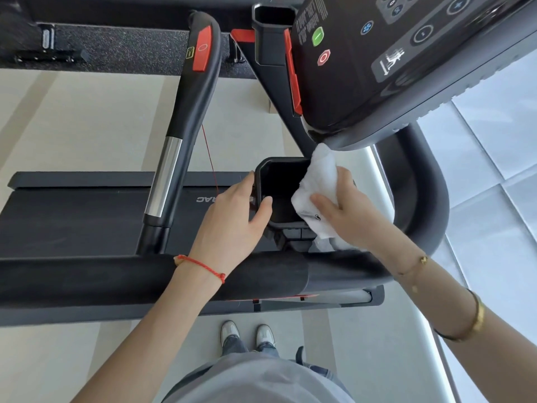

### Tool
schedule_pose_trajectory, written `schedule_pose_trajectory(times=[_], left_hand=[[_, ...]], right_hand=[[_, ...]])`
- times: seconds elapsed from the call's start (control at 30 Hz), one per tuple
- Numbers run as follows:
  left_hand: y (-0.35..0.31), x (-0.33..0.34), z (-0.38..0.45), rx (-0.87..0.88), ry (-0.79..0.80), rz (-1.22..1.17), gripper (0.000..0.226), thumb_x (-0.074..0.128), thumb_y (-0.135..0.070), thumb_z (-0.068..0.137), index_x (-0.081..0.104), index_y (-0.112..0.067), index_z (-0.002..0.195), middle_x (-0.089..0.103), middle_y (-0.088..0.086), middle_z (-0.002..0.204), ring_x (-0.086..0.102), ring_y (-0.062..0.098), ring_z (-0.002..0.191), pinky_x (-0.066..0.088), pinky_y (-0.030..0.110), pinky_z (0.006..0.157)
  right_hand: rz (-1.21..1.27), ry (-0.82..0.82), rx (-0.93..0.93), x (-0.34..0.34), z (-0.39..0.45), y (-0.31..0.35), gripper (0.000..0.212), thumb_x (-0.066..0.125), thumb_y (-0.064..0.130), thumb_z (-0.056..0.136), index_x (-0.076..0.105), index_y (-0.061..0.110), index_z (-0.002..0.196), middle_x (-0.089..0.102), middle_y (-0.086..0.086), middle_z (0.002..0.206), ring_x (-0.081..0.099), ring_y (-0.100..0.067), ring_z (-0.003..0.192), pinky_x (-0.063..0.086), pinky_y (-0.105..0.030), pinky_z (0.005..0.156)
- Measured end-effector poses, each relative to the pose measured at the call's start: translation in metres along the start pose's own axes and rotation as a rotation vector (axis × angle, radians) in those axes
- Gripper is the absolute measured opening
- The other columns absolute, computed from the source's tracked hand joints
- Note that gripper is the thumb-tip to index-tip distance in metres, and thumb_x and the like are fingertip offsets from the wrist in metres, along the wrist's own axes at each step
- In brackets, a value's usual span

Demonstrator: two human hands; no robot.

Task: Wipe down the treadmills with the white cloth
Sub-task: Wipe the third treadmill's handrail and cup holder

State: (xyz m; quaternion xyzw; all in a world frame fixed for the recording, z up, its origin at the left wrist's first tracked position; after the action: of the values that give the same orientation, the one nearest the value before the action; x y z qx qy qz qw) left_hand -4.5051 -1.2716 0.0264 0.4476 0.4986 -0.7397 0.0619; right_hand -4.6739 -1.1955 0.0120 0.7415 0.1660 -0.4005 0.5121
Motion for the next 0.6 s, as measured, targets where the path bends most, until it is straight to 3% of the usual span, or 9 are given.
schedule_pose_trajectory(times=[0.13, 0.23, 0.37, 0.5, 0.6], left_hand=[[-0.002, -0.001, 0.000, 0.003, 0.000, -0.018, 0.041, 0.047, -0.035, 0.099, 0.046, -0.028, 0.140, 0.064, -0.006, 0.103, 0.061, 0.014, 0.092, 0.052, 0.034, 0.080], [-0.001, -0.001, -0.001, -0.006, 0.005, -0.015, 0.042, 0.047, -0.035, 0.099, 0.045, -0.029, 0.140, 0.062, -0.006, 0.099, 0.060, 0.015, 0.090, 0.052, 0.036, 0.078], [0.001, 0.001, -0.001, -0.026, 0.008, 0.000, 0.041, 0.046, -0.038, 0.099, 0.047, -0.022, 0.137, 0.061, -0.004, 0.099, 0.060, 0.015, 0.088, 0.052, 0.039, 0.078], [0.001, -0.001, -0.001, -0.021, -0.006, 0.031, 0.032, 0.047, -0.038, 0.098, 0.052, -0.020, 0.124, 0.058, -0.004, 0.090, 0.056, 0.013, 0.079, 0.051, 0.034, 0.069], [0.001, -0.001, -0.001, -0.024, -0.004, 0.025, 0.031, 0.048, -0.037, 0.098, 0.054, -0.021, 0.123, 0.058, -0.004, 0.088, 0.054, 0.011, 0.074, 0.046, 0.027, 0.063]], right_hand=[[-0.194, 0.044, -0.157, -0.003, 0.024, 0.029, 0.055, 0.053, 0.023, 0.098, 0.026, 0.014, 0.145, 0.042, -0.014, 0.134, 0.053, -0.032, 0.103, 0.038, -0.033, 0.080], [-0.505, -0.018, -0.376, 0.003, 0.033, 0.059, 0.050, 0.055, 0.027, 0.096, 0.037, 0.015, 0.142, 0.048, -0.009, 0.131, 0.047, -0.030, 0.118, 0.038, -0.035, 0.096], [-0.796, -0.083, -0.549, 0.023, 0.044, 0.088, 0.042, 0.045, 0.037, 0.099, 0.040, 0.018, 0.135, 0.055, -0.003, 0.115, 0.053, -0.024, 0.104, 0.040, -0.034, 0.090], [-0.795, -0.018, -0.679, 0.032, 0.046, 0.100, 0.041, 0.042, 0.038, 0.101, 0.042, 0.018, 0.137, 0.057, -0.003, 0.114, 0.055, -0.025, 0.097, 0.043, -0.037, 0.085], [-0.785, -0.010, -0.661, 0.028, 0.044, 0.091, 0.046, 0.039, 0.039, 0.101, 0.037, 0.020, 0.143, 0.054, -0.003, 0.116, 0.052, -0.024, 0.099, 0.040, -0.035, 0.088]])
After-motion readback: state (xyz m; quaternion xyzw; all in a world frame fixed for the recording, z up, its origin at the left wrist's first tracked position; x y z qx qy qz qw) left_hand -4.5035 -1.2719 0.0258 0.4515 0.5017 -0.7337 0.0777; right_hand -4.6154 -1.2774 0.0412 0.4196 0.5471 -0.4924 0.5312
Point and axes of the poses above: each hand's wrist, its own z-axis towards the middle knuckle, its own x-axis out of the palm, y = z × x, the point moved 10 cm from there along z, towards the middle knuckle
